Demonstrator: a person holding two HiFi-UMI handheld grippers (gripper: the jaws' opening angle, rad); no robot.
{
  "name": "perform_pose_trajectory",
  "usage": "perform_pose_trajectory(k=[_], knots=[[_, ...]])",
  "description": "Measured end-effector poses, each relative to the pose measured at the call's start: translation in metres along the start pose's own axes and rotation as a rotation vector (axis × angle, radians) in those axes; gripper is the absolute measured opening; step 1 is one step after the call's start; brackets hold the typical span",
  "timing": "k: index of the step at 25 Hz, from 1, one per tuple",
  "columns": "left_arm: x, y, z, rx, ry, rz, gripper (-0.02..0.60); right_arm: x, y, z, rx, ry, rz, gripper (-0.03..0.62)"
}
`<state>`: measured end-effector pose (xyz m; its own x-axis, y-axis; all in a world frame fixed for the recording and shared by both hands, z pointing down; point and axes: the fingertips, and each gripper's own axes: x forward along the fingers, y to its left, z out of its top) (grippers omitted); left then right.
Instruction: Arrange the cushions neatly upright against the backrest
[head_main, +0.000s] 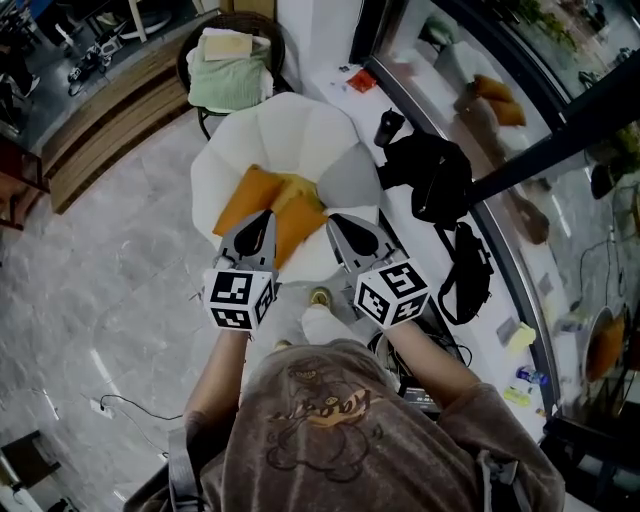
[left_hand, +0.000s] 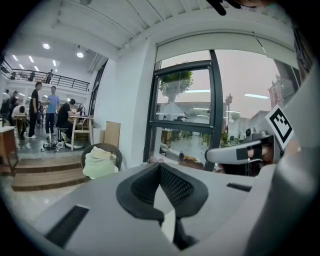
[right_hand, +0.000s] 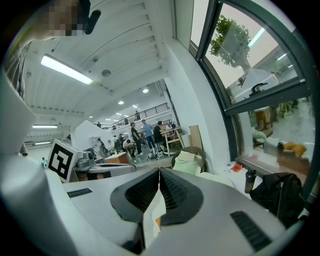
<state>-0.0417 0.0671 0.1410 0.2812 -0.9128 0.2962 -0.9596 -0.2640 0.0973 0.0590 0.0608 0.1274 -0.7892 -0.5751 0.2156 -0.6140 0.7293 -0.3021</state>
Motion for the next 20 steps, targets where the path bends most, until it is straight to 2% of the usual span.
perform_pose_trajectory(k=[10, 20], knots=[[0.065, 0.017, 0.001, 0.010, 0.024, 0.007, 0.005, 0.045, -0.049, -0.001, 0.021, 0.046, 0.030, 0.021], [0.122, 0.046, -0.012, 0.027, 0.075, -0.095, 0.005, 0.097, -0.090, -0.018, 0.064, 0.069, -0.068, 0.021]])
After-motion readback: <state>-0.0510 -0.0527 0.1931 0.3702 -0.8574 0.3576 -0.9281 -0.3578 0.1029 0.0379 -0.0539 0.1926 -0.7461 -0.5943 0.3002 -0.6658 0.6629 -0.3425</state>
